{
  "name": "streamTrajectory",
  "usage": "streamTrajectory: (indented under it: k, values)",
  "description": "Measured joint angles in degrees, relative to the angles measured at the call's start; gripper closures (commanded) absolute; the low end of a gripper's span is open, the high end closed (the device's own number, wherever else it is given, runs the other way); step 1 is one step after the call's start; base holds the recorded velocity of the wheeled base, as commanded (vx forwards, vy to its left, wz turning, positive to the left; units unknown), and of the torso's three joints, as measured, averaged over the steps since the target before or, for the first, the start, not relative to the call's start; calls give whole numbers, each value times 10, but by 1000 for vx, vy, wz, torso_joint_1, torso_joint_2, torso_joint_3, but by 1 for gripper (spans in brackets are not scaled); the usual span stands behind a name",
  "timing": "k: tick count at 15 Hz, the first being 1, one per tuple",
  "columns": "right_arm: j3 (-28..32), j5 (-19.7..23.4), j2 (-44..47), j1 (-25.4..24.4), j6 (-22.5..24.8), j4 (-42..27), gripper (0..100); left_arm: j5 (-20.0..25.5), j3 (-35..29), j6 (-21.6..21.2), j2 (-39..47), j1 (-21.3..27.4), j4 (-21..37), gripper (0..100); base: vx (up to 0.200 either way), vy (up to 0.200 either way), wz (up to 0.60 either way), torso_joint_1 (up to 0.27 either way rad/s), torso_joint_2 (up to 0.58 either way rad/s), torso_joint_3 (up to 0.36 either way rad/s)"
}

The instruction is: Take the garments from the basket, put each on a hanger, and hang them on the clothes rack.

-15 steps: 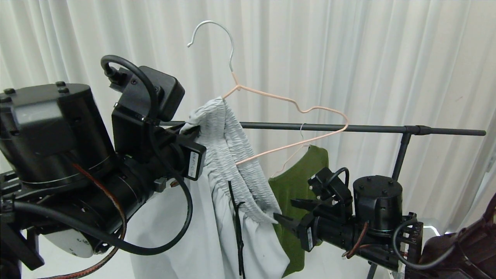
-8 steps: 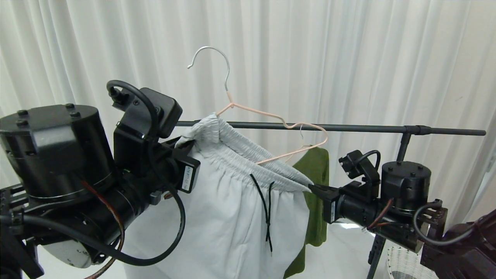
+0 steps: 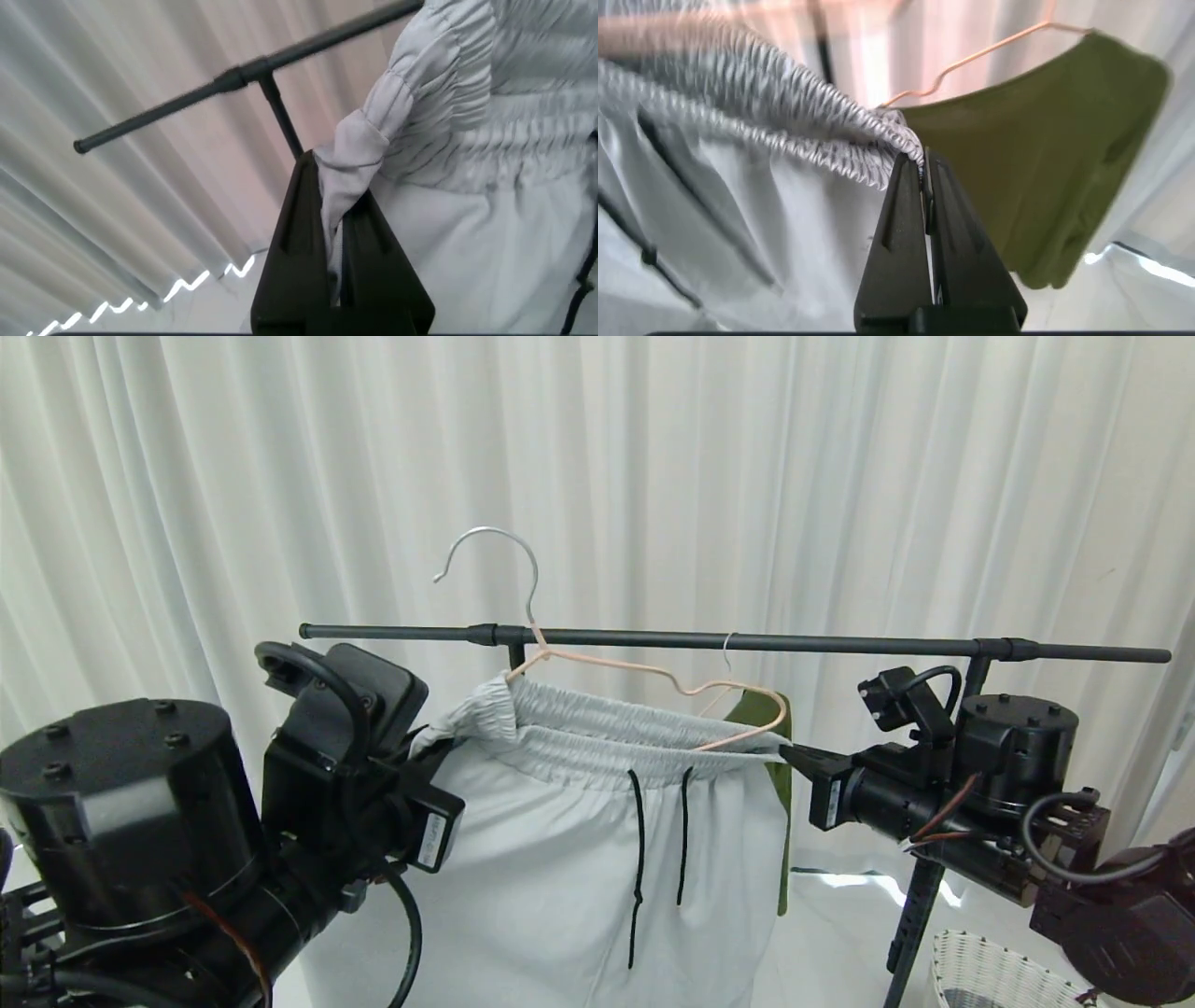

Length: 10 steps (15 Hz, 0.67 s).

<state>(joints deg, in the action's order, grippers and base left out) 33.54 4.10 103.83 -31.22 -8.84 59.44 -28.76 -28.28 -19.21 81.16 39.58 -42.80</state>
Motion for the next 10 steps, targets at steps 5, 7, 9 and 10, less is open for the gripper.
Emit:
streamTrajectory:
  k: [5, 7, 9, 10]
  values:
    - [7, 1, -5, 12, 1, -3, 100, 0, 70, -1, -21, 3, -1, 100, 0, 0, 0, 0, 0, 0]
    - [8, 8, -12, 12, 4, -5, 100, -1, 81, -10, -28, 3, -1, 100, 0, 0, 0, 0, 0, 0]
    - [8, 18, -25, 11, 5, -17, 100, -1, 84, -16, -25, 3, -1, 100, 0, 0, 0, 0, 0, 0]
    - [8, 22, -34, 11, 6, -33, 100, -1, 83, -17, -22, 3, -1, 100, 0, 0, 0, 0, 0, 0]
